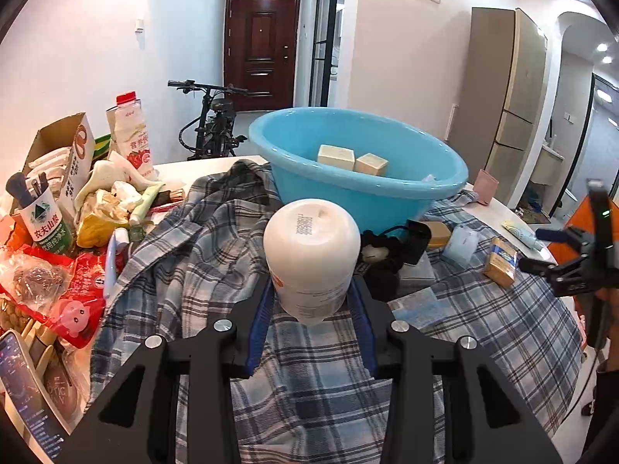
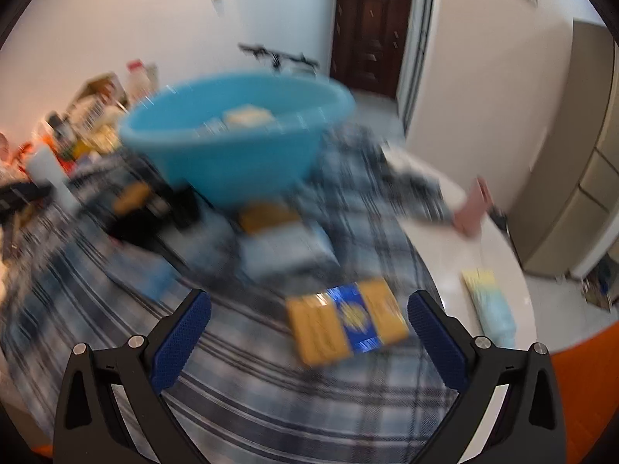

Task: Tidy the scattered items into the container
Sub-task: 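Grasp the gold-and-blue cigarette pack with the right gripper while the left holds the bottle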

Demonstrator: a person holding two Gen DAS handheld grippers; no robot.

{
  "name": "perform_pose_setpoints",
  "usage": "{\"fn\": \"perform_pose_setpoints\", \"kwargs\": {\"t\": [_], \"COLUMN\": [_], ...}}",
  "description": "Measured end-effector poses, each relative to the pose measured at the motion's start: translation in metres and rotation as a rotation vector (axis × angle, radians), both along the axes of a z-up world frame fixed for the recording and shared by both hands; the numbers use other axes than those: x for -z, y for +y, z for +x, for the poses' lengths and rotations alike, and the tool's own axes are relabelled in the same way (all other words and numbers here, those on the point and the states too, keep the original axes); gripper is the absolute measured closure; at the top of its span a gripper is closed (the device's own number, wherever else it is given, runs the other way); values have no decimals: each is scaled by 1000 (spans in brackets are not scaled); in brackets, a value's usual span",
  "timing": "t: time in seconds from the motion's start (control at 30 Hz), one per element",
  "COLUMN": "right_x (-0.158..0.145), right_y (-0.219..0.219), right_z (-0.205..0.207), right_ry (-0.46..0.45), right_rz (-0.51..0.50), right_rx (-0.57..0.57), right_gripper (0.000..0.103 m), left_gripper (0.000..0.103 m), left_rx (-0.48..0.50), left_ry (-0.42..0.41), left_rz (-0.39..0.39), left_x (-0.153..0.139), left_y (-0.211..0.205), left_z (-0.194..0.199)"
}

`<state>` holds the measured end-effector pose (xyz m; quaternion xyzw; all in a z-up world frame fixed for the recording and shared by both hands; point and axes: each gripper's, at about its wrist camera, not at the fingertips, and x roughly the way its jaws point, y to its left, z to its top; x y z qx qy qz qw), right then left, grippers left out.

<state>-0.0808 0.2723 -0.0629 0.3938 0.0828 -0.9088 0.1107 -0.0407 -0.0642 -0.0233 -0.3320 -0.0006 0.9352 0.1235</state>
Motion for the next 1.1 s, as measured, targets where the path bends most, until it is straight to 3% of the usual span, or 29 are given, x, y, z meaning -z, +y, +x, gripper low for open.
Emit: {"fn": "perform_pose_setpoints", "kwargs": {"t": [0.17, 0.3, 0.5, 0.77, 0.83, 0.93, 1.1], "right_x": [23, 42, 58, 59, 58, 54, 40], "right_y": [27, 28, 24, 22, 24, 29, 27], "right_z": [-20, -34, -44, -44, -46, -46, -37], "right_ry": [-65, -134, -141, -135, -136, -134, -96], "right_rz": [-43, -16, 21, 4, -9, -55, -51], "right_rx": [-66, -160, -179, -182, -167, -157, -149], "right_gripper": [0, 0, 0, 0, 12, 13, 13], "left_gripper": [65, 65, 65, 65, 65, 65, 65], "left_rx": [4, 0, -10, -5, -3, -1, -2], "left_ry": [-13, -22, -42, -44, -48, -45, -36], "left_rz": [-9, -15, -13, -12, -4, -3, 8], "left_x": [4, 7, 12, 11, 11, 11, 6], "left_y": [9, 13, 16, 16, 16, 15, 12], "left_z": [-3, -5, -10, -9, -9, -6, -2]}}
